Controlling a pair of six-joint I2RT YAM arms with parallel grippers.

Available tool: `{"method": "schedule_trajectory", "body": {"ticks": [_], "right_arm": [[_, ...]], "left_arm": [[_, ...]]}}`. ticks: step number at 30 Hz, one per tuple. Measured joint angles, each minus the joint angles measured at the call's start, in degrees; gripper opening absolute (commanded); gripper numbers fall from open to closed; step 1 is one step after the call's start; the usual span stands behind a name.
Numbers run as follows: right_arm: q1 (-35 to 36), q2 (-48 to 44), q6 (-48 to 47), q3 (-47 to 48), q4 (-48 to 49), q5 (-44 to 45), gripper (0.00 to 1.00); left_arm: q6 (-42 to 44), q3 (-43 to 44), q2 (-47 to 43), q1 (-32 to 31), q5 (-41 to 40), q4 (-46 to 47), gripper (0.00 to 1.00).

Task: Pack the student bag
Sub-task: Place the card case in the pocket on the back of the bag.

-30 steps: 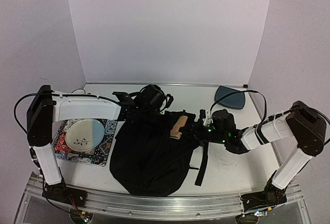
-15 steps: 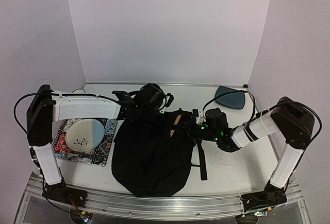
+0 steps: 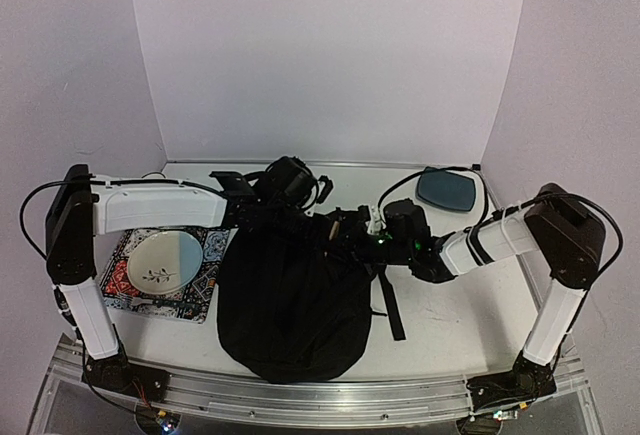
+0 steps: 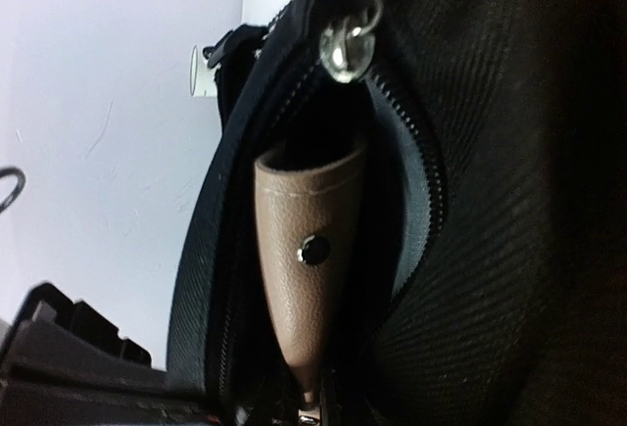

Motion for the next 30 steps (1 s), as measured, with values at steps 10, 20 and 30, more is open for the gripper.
{"method": "schedule_trajectory", "body": {"ticks": [10,20,30], "right_arm": [[0.08,0.09,-4.33,3.99,-7.37,-3.01,0.0],[0.36,2.1,-7.55,7.84,-12.15,-3.71,0.36],[0.85,-9.27,-20.74,7.97,-31.49,2.34,0.69]], "left_arm": [[3.22,0.0,-0.16,0.91,3.54,-0.62,0.0],[4.24,-4.06,-3.11,0.0,2.87,1.97,0.03],[3.84,-6.39,-7.83,-1.02,-0.01,4.58,0.27]]}}
